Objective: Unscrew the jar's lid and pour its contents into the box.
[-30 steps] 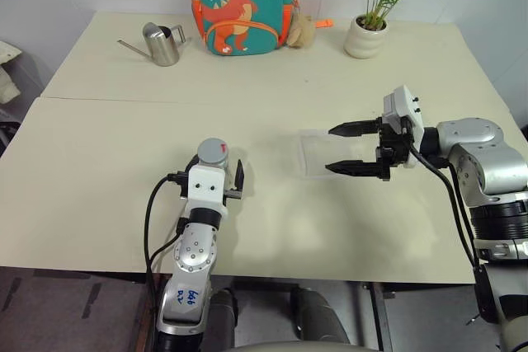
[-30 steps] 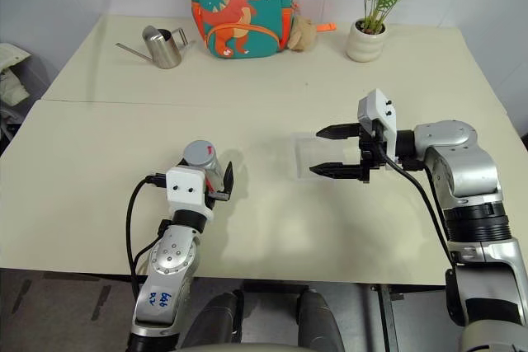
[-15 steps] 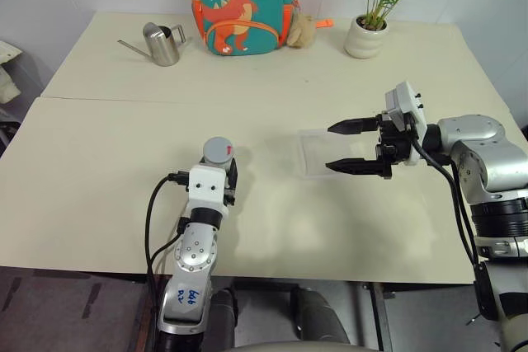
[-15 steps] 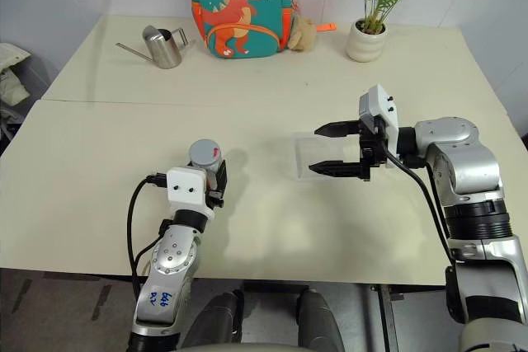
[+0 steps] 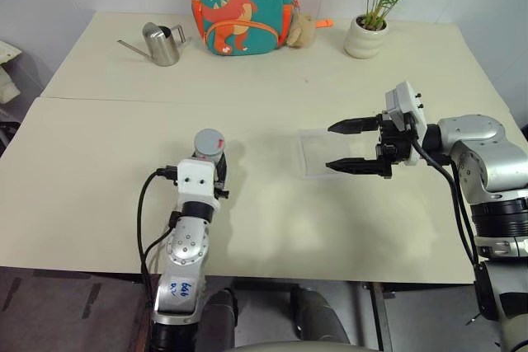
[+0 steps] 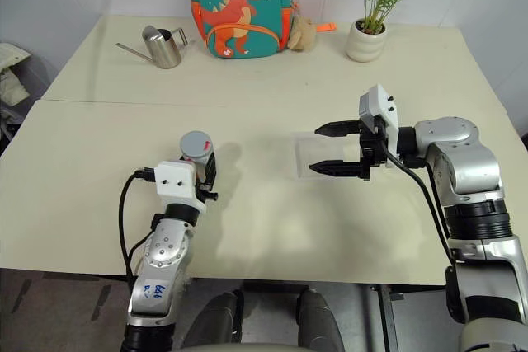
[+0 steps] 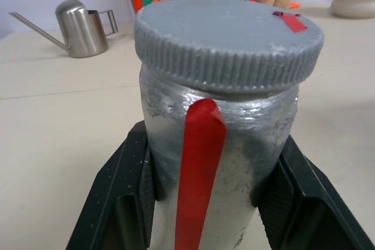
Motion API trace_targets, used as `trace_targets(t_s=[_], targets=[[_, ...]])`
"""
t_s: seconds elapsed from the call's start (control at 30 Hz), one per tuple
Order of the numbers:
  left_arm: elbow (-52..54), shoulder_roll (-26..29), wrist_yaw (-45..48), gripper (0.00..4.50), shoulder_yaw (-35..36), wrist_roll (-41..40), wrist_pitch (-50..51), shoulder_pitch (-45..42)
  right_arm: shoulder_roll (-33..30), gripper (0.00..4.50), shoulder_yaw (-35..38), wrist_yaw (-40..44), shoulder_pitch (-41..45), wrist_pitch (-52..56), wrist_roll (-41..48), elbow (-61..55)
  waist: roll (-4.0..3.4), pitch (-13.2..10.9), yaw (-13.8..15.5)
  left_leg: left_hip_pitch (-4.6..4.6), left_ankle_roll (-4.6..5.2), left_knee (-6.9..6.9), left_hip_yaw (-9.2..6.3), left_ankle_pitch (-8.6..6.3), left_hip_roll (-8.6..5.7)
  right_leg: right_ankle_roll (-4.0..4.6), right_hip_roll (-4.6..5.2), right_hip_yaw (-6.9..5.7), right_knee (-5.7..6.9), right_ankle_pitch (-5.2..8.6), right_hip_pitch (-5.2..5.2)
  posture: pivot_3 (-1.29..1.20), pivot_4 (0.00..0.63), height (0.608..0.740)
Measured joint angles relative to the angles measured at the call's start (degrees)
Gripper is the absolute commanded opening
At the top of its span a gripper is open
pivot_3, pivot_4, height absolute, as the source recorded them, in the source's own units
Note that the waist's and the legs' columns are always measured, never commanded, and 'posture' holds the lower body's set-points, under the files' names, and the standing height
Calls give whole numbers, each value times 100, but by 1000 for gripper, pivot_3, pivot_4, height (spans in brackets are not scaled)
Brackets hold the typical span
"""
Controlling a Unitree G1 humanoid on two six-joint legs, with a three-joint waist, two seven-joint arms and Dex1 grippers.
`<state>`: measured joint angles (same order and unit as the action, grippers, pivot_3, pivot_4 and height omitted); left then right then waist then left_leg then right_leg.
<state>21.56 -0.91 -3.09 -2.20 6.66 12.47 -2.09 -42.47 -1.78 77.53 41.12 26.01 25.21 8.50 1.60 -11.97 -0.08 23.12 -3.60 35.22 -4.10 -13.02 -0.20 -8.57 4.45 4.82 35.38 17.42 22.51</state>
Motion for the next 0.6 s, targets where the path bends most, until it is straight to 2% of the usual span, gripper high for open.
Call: trace_targets(t_s=[0.13, 0.33, 0.5, 0.6], targets=[[16, 431, 762, 1870, 337, -793, 198, -222, 21, 4500, 62, -289, -29, 11, 10, -232, 0, 0, -2, 0, 0, 0, 0, 0, 0, 1, 0, -2, 3, 0, 2, 0, 150, 740], [37, 1193, 1832, 1870, 782, -2009, 1098, -812, 247, 4500, 313, -1008, -405, 191, 182, -1030, 0, 0, -6, 2, 0, 0, -1, 0, 1, 0, 0, -2, 4, 0, 3, 0, 150, 740], [-112, 1833, 2703, 1870, 1100, -3146, 1995, -1578, 547, 4500, 543, -1931, -805, 663, 535, -2097, 0, 0, -11, 2, 0, 0, -3, 0, 2, 0, -1, -3, 12, 1, 5, 0, 150, 740], [-372, 2328, 3230, 1870, 1062, -3548, 2518, -1951, 742, 4500, 674, -2562, -916, 990, 687, -2693, 0, 0, -23, 2, -1, 0, -3, 1, 1, 0, -1, -3, 13, 1, 5, 0, 150, 740]])
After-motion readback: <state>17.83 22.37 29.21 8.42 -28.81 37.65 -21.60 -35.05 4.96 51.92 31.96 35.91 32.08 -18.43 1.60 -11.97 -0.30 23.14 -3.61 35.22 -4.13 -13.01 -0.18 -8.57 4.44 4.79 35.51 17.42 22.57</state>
